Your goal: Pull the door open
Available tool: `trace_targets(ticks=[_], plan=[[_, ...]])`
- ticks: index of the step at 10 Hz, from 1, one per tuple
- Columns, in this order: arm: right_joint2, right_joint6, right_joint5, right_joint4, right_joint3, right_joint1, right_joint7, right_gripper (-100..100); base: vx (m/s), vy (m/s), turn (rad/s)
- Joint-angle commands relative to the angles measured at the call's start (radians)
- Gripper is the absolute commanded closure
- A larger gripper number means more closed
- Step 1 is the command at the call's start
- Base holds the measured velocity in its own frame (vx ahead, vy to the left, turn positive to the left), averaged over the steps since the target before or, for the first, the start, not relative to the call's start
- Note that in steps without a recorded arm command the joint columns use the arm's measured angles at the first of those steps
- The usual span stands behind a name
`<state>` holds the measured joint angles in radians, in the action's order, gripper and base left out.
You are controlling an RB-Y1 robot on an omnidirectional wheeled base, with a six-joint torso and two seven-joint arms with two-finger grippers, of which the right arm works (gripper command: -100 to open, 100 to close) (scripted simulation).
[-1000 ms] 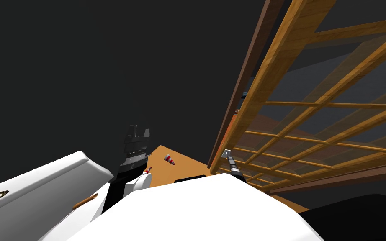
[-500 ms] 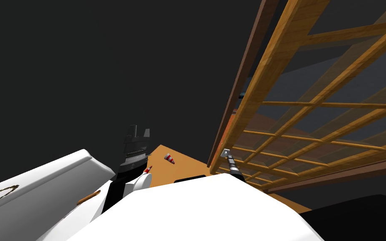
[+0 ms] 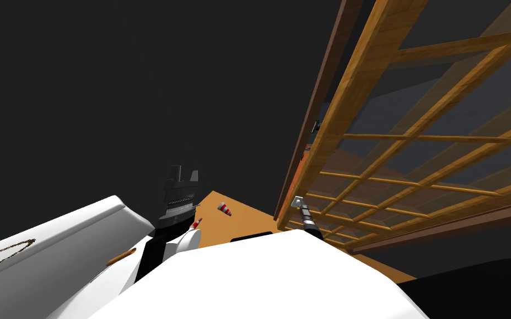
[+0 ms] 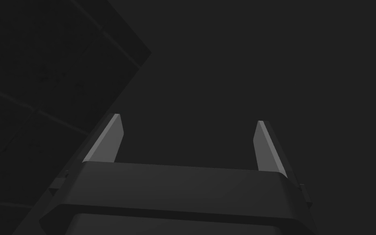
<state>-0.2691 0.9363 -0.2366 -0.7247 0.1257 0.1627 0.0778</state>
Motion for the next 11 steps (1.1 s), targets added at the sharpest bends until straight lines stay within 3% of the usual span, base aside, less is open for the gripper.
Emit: trace_targets(ticks=[1,6,7,11], plan=[[0.006,-0.008,-0.002,-0.008,-0.009,0.003,-0.032,100,-0.029,-0.007,0.005],[0.001,-0.010,-0.021,0.003,-0.030,-0.014,-0.155,100,-0.031,-0.005,0.005],[0.001,-0.010,-0.021,0.003,-0.030,-0.014,-0.158,100,-0.026,-0.008,0.006],[-0.004,-0.012,-0.041,0.014,-0.052,-0.032,-0.277,100,-0.041,-0.008,0.011]])
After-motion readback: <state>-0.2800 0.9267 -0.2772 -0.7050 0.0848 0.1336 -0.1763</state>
